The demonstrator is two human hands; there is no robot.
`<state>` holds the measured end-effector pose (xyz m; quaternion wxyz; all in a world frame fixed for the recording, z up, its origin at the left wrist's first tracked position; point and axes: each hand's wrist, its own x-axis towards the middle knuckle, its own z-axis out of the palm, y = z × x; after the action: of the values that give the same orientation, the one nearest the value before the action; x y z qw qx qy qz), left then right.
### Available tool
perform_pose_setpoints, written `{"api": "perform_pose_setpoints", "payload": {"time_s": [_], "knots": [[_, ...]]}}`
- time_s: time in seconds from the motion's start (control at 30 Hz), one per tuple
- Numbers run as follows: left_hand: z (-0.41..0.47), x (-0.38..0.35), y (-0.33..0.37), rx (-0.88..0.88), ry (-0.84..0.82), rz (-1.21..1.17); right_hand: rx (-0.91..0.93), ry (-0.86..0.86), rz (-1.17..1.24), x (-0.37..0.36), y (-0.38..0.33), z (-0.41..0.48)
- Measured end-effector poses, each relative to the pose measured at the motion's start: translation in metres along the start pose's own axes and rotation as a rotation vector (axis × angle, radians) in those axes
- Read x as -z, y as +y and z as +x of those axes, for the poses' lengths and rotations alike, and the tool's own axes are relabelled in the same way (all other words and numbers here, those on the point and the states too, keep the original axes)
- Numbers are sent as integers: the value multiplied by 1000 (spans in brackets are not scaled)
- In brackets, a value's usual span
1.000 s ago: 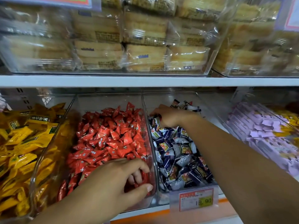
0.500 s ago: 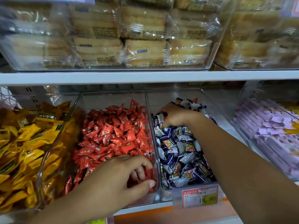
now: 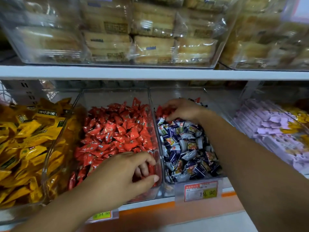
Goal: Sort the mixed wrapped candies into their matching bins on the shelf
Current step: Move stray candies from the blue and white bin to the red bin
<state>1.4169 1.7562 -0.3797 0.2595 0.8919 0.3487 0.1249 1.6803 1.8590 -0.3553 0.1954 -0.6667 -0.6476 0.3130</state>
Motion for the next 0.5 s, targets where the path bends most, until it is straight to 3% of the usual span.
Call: {"api": "perform_pose_setpoints", "payload": {"time_s": [0.17,0.5], "knots": [[0,-1,-1,-4,-3,24,50,151,-36,15,-21,-37],[-11,0,-1,-55,73,43,71,433,335,-26,-24,-113]]}}
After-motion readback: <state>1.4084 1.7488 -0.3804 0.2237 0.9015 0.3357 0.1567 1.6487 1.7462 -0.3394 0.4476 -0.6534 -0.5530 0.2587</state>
